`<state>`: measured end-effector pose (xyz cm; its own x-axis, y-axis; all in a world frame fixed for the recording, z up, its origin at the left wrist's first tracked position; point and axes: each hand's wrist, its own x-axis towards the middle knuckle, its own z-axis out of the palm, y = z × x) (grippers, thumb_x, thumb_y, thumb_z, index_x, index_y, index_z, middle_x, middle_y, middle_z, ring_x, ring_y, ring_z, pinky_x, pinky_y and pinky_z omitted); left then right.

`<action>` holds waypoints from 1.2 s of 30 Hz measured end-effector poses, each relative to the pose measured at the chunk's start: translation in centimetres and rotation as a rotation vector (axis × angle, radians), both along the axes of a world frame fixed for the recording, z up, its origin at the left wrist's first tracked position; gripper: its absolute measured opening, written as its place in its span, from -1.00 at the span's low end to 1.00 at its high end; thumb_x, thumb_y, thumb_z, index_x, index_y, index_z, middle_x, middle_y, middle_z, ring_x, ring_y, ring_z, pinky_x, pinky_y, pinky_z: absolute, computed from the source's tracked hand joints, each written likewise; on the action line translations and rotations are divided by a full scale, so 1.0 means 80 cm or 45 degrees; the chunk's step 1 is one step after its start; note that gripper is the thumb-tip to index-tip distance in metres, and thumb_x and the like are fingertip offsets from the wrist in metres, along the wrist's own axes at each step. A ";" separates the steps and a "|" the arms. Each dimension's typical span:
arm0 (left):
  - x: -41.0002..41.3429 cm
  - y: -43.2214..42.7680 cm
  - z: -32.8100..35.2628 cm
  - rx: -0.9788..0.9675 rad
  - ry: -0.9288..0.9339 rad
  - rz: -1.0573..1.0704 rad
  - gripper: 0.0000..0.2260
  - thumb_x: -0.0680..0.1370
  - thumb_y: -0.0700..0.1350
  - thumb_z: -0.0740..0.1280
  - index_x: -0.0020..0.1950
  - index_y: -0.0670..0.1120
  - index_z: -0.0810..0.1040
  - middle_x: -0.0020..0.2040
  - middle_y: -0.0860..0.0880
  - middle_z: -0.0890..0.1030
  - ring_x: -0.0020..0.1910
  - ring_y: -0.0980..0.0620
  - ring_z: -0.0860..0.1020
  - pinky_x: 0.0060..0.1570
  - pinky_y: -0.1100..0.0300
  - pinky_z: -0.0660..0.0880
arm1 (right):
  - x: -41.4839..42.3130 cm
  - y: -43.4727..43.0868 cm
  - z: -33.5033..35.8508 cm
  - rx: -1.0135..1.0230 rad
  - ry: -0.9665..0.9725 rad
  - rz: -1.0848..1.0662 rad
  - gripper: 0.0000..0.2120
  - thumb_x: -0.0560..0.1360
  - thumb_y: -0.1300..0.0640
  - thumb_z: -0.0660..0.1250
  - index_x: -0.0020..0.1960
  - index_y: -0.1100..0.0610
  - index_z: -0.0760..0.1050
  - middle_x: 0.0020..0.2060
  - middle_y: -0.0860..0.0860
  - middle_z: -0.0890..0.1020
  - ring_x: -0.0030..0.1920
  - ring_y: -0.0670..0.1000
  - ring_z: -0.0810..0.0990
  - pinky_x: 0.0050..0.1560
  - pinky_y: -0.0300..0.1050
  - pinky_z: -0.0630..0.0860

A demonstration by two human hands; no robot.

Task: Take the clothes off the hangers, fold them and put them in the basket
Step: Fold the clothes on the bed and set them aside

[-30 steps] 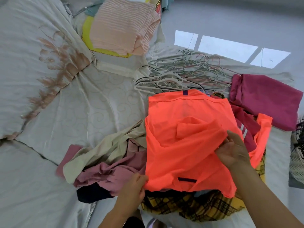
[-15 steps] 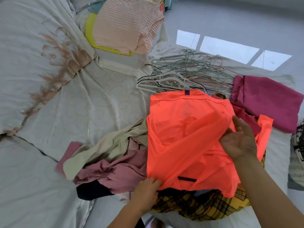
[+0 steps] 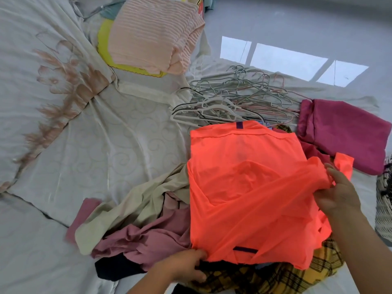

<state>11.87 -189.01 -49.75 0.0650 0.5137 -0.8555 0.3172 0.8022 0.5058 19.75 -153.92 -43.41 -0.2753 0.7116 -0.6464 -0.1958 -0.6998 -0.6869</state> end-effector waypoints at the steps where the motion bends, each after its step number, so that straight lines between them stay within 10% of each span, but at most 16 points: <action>1: -0.022 0.006 0.012 0.006 -0.183 0.135 -0.83 0.54 -0.02 0.31 0.11 0.00 0.47 0.12 -0.10 0.56 -0.07 0.05 0.56 -0.07 0.22 0.46 | 0.001 0.003 -0.003 0.013 -0.087 0.053 -0.59 0.53 0.21 0.23 -0.42 -0.03 0.63 -0.41 -0.15 0.61 -0.36 -0.18 0.55 -0.42 -0.35 0.50; 4: -0.111 0.048 0.028 0.220 -0.181 0.966 -0.84 0.60 -0.15 0.23 -0.17 -0.11 0.50 -0.36 -0.02 0.61 -0.53 0.15 0.47 -0.50 0.31 0.35 | 0.000 0.000 -0.005 0.037 -0.188 0.131 -0.63 0.55 0.20 0.20 -0.35 -0.04 0.61 -0.38 -0.14 0.62 -0.34 -0.16 0.56 -0.40 -0.34 0.54; 7: -0.204 0.098 0.003 0.298 0.145 1.684 -0.81 0.58 -0.23 0.19 -0.22 -0.16 0.45 -0.41 -0.07 0.52 -0.53 0.10 0.43 -0.56 0.31 0.31 | -0.016 -0.004 -0.010 0.057 -0.250 0.195 -0.67 0.56 0.19 0.19 -0.27 -0.04 0.62 -0.39 -0.13 0.64 -0.41 -0.17 0.58 -0.42 -0.28 0.55; 11: -0.253 0.146 -0.069 0.100 0.391 1.502 -0.76 0.50 -0.05 0.27 -0.27 -0.19 0.48 -0.31 -0.17 0.50 -0.29 -0.06 0.48 -0.29 0.10 0.40 | -0.037 -0.002 -0.020 0.187 -0.269 0.256 -0.77 0.57 0.22 0.17 -0.04 -0.05 0.53 -0.36 -0.15 0.66 -0.39 -0.20 0.60 -0.38 -0.28 0.58; 14: -0.262 0.163 -0.120 -0.046 0.277 1.632 -0.63 0.51 0.01 0.34 0.06 -0.31 0.56 0.05 -0.28 0.60 0.06 -0.18 0.58 0.12 -0.06 0.51 | -0.042 0.010 -0.024 0.338 -0.320 0.264 -0.77 0.58 0.22 0.17 0.01 -0.08 0.51 -0.31 -0.24 0.66 -0.33 -0.25 0.61 -0.34 -0.34 0.57; 20: -0.269 0.184 -0.104 0.008 -0.096 2.013 -0.69 0.51 -0.21 0.35 0.23 -0.25 0.49 -0.05 -0.16 0.57 -0.11 -0.07 0.52 -0.02 0.06 0.46 | -0.023 0.024 -0.016 0.517 -0.348 0.288 -0.69 0.57 0.25 0.17 -0.01 -0.08 0.61 -0.09 -0.11 0.64 -0.23 -0.21 0.56 -0.21 -0.38 0.53; 25: -0.256 0.227 -0.034 0.620 0.641 1.622 -0.68 0.43 -0.22 0.34 0.16 -0.29 0.49 -0.04 -0.14 0.53 -0.05 -0.05 0.48 -0.18 0.35 0.42 | 0.003 0.025 0.008 0.692 -0.350 0.282 -0.83 0.47 0.16 0.32 0.01 -0.04 0.59 -0.06 -0.15 0.66 0.04 -0.10 0.56 0.10 -0.24 0.49; 30: -0.168 0.304 0.013 0.659 0.448 0.672 -0.33 0.54 -0.03 0.32 0.50 -0.25 0.07 0.51 -0.20 0.13 0.49 -0.07 0.13 0.41 0.18 0.04 | 0.013 0.035 0.033 0.753 -0.310 0.322 -0.47 0.06 -0.29 0.45 -0.04 -0.09 0.61 -0.07 -0.18 0.66 -0.01 -0.19 0.58 0.05 -0.32 0.51; 36: -0.046 0.169 0.010 0.927 0.877 0.987 -0.54 0.54 0.29 0.12 0.18 -0.04 0.43 0.10 0.00 0.49 0.12 0.11 0.40 0.15 0.09 0.35 | 0.017 0.048 0.052 0.679 -0.229 0.376 -0.51 0.02 -0.27 0.46 -0.10 -0.10 0.63 -0.15 -0.20 0.66 -0.10 -0.24 0.59 -0.07 -0.42 0.53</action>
